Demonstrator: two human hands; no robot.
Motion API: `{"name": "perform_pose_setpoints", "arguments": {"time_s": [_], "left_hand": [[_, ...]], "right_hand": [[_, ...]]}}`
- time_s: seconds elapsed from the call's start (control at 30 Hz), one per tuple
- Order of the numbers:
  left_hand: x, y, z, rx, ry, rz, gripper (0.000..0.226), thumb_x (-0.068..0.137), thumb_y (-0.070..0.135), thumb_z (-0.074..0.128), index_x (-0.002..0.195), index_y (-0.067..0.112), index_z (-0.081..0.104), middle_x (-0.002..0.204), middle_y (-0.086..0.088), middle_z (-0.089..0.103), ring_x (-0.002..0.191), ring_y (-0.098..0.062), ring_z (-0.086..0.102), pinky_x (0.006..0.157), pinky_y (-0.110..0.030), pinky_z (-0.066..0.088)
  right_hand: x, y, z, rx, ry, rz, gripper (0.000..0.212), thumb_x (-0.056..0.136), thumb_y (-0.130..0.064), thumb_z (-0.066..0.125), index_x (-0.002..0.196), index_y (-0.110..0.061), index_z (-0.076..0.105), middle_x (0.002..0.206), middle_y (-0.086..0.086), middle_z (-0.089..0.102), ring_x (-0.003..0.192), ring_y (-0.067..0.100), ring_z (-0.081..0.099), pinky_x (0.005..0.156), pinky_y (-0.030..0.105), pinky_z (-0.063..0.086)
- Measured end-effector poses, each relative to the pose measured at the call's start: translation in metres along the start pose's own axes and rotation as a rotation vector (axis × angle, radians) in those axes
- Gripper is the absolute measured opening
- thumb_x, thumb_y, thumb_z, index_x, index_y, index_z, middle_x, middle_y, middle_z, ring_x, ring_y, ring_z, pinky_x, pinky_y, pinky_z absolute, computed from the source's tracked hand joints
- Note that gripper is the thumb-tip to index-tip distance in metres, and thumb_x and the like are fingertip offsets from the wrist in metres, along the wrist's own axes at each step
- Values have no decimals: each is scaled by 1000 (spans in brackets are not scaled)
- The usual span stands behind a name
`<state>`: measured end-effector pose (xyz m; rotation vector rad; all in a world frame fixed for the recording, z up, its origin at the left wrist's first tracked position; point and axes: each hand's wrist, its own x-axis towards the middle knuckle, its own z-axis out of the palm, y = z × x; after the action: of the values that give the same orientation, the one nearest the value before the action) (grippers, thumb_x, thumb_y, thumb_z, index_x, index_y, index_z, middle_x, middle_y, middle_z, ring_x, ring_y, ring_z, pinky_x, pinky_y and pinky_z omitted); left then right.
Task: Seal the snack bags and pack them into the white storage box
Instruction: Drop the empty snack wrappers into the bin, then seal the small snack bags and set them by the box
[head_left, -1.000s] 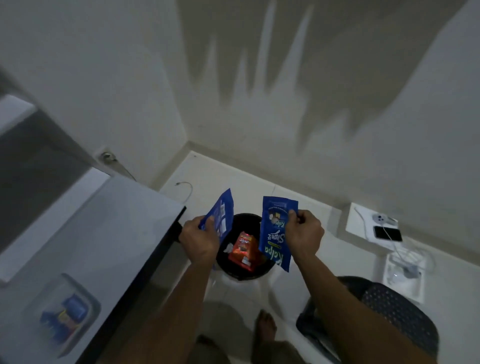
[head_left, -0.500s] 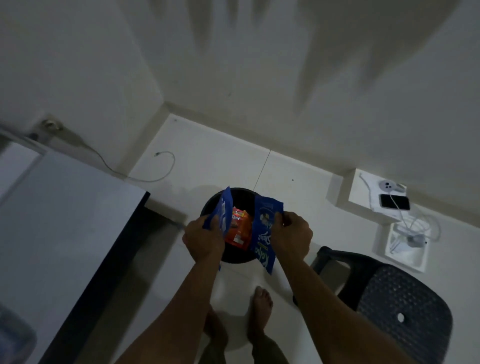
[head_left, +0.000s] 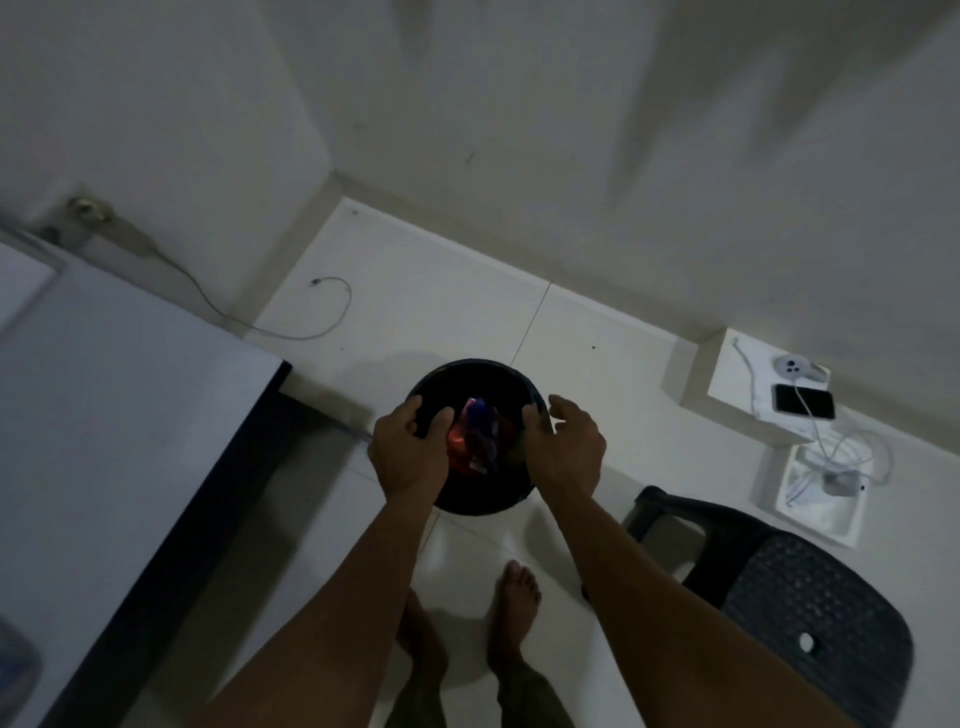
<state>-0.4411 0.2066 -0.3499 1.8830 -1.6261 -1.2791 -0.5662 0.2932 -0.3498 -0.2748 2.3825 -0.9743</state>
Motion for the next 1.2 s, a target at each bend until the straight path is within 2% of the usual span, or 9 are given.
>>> {"name": "perform_pose_setpoints", "arguments": {"time_s": [0.13,0.27,0.4,0.53,0.63,0.83,0.93,1.07,1.2], "left_hand": [[-23,25,-31,-37,45,13,46,83,36,74,121,13,66,114,-11,65,101,-23,62,91,-44,54],[-47,53,-70,-190,117,-21,43,82,31,76,119,12,68,112,-10,67,98,-21,63,84,-32,52],[-72,72,-113,-300,189,14,41,80,31,78,116,13,69,108,-8,67,93,-19,65,80,-31,54],[-101,82,-166,-349,277,18,33,79,24,80,108,9,72,96,-2,70,85,-14,64,74,-20,45],[-123,73,-215,-381,335,23,32,76,26,82,103,12,74,88,3,68,79,-12,64,79,-22,51],[-184,6,-331,-451,465,33,31,76,25,82,102,12,74,89,-2,71,77,-10,66,84,-28,56],[-229,-48,-386,-491,556,-9,25,78,23,81,98,11,73,84,1,70,75,-10,67,70,-21,56],[-287,-129,-439,-435,662,-82,27,79,26,79,102,11,74,91,2,71,85,-10,65,80,-26,52],[-338,-201,-467,-395,757,-227,24,82,25,76,102,11,73,92,1,67,82,-10,60,65,-16,43]], "right_hand": [[-20,-31,-24,11,-31,-54,46,91,-36,67,129,-11,62,123,7,67,113,23,63,97,32,47],[-44,-66,-48,51,-58,-115,43,88,-33,69,125,-11,65,117,8,70,108,24,65,98,36,51],[-71,-103,-67,99,-130,-188,43,88,-31,70,124,-9,66,116,6,70,102,20,66,90,21,43],[-103,-137,-79,135,-222,-242,35,84,-29,76,113,-10,72,100,6,72,93,19,66,89,21,44],[-133,-164,-71,118,-304,-334,28,80,-28,79,104,-13,74,89,3,71,91,20,68,88,24,48],[-230,-193,-27,70,-522,-575,26,80,-27,80,101,-13,76,96,7,75,90,20,69,92,35,54],[-298,-188,-3,66,-672,-618,23,81,-24,79,102,-14,75,98,5,74,91,20,69,90,39,56],[-385,-167,29,-9,-886,-692,19,84,-23,77,101,-16,74,98,2,74,94,19,69,88,39,58],[-455,-137,55,-101,-1060,-743,14,82,-19,78,96,-15,75,92,1,73,87,17,69,84,39,58]]}}
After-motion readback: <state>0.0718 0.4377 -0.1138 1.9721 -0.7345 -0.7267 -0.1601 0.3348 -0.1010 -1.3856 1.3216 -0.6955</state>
